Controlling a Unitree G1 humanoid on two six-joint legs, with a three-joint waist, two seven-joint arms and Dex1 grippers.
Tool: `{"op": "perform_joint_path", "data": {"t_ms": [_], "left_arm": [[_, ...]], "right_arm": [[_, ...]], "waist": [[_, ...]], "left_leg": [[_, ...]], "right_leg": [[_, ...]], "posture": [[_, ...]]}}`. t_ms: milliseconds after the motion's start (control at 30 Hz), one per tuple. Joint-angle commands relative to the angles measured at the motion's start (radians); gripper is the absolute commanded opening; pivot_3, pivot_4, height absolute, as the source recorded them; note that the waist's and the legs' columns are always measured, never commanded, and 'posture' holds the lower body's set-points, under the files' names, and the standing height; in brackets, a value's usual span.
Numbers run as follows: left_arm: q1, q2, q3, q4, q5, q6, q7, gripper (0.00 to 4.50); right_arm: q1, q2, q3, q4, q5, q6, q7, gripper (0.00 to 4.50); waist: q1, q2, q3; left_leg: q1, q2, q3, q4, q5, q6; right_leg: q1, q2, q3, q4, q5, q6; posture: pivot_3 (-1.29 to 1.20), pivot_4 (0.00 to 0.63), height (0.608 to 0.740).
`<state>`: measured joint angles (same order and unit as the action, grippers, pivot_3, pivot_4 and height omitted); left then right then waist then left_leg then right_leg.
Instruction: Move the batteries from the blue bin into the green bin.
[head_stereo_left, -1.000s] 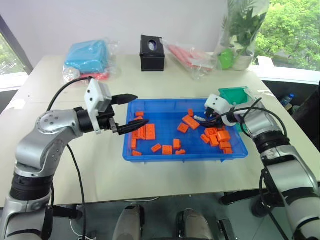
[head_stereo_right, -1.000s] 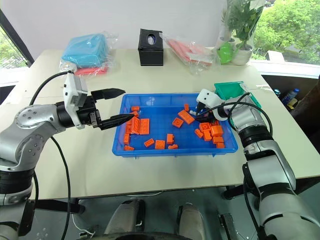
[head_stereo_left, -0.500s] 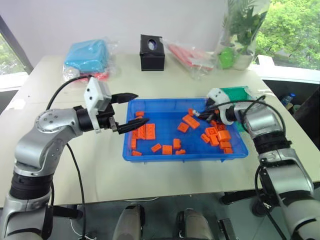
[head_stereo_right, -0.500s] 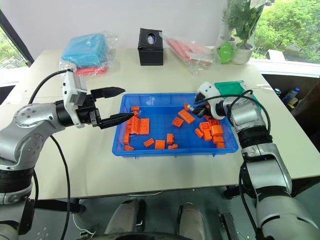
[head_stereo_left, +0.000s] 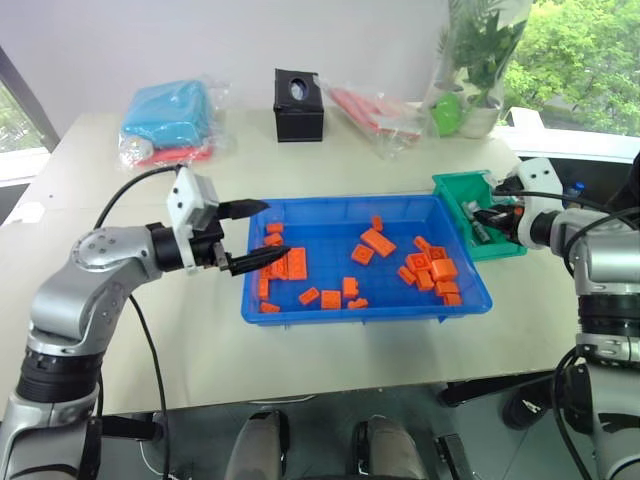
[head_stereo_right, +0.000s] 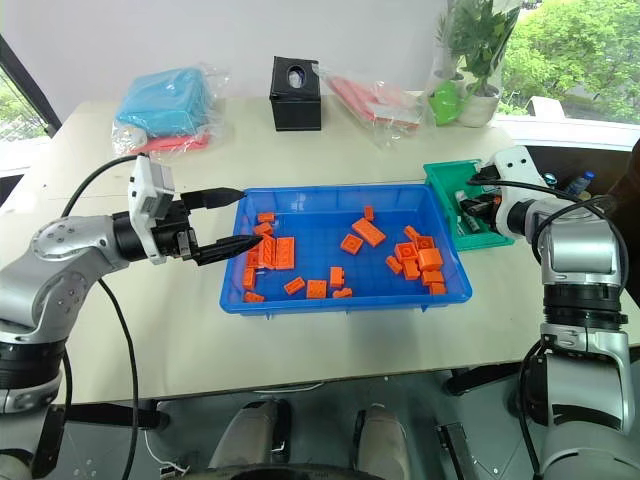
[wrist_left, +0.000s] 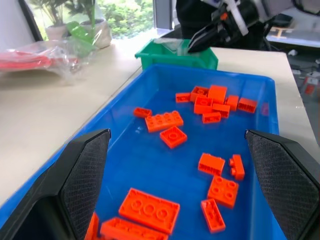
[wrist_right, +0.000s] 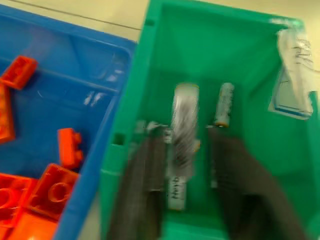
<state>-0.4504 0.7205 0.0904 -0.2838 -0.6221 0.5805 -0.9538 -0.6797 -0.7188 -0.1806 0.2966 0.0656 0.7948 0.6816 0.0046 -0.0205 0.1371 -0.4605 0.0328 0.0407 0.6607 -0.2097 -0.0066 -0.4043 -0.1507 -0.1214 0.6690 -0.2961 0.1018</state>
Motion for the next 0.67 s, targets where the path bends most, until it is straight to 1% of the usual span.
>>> {"op": "perform_joint_path", "data": {"t_ms": [33,100,200,300,400,500,567,667], "left_arm": [[-0.015,0.004,0.006,0.003,-0.003,-0.014,-0.016,4.5],[-0.01,0.012,0.016,0.006,-0.007,-0.012,-0.024,4.5],[0.002,0.041,0.057,0.003,-0.034,0.019,-0.031,4.5],[0.012,0.086,0.112,0.009,-0.079,0.058,-0.054,4.5],[0.025,0.132,0.151,0.013,-0.107,0.085,-0.079,4.5],[0.046,0.184,0.196,0.013,-0.115,0.099,-0.093,4.5],[0.057,0.201,0.214,0.014,-0.119,0.104,-0.089,4.5],[0.069,0.208,0.228,0.012,-0.114,0.098,-0.081,4.5]], "right_arm": [[-0.003,-0.048,-0.007,-0.009,0.01,-0.114,0.019,2.99],[0.042,-0.086,-0.031,-0.088,0.058,-0.132,0.092,2.99],[0.19,-0.2,-0.108,-0.281,0.191,-0.161,0.308,2.99],[0.335,-0.288,-0.195,-0.414,0.299,-0.146,0.449,2.99],[0.438,-0.323,-0.272,-0.49,0.38,-0.105,0.506,2.99],[0.563,-0.32,-0.336,-0.532,0.408,-0.117,0.537,2.99],[0.587,-0.31,-0.343,-0.533,0.411,-0.129,0.515,2.99],[0.564,-0.282,-0.336,-0.519,0.429,-0.122,0.455,2.99]], "waist": [[0.001,0.001,0.0],[0.007,0.001,0.001],[0.016,0.002,0.001],[0.015,0.001,0.001],[0.009,0.0,0.0],[0.009,0.0,0.0],[0.009,0.0,0.0],[0.009,0.001,0.0]], "left_leg": [[0.0,0.0,0.0,0.0,0.0,0.0],[0.0,0.0,0.001,0.0,0.0,0.0],[0.0,0.0,-0.001,0.001,-0.001,0.001],[0.001,0.001,-0.001,0.001,-0.002,0.001],[0.003,0.002,-0.001,0.001,-0.003,-0.001],[0.005,0.004,-0.001,0.001,-0.004,-0.002],[0.006,0.004,-0.001,0.001,-0.005,-0.002],[0.006,0.004,-0.001,0.001,-0.005,-0.002]], "right_leg": [[0.0,0.0,0.0,0.0,0.0,0.0],[-0.001,0.0,0.0,0.0,0.0,0.0],[-0.001,-0.001,0.0,-0.002,0.0,0.0],[0.0,-0.001,0.0,-0.004,0.0,0.0],[0.002,-0.001,0.0,-0.004,-0.001,-0.001],[0.003,-0.002,-0.001,-0.005,-0.001,-0.001],[0.003,-0.002,0.0,-0.005,-0.001,-0.001],[0.003,-0.004,-0.001,-0.005,-0.001,-0.001]], "posture": [[0.0,0.15,0.644],[0.0,0.15,0.644],[0.0,0.15,0.644],[0.0,0.15,0.644],[0.0,0.15,0.644],[0.0,0.15,0.644],[0.0,0.15,0.644],[0.0,0.15,0.644]]}}
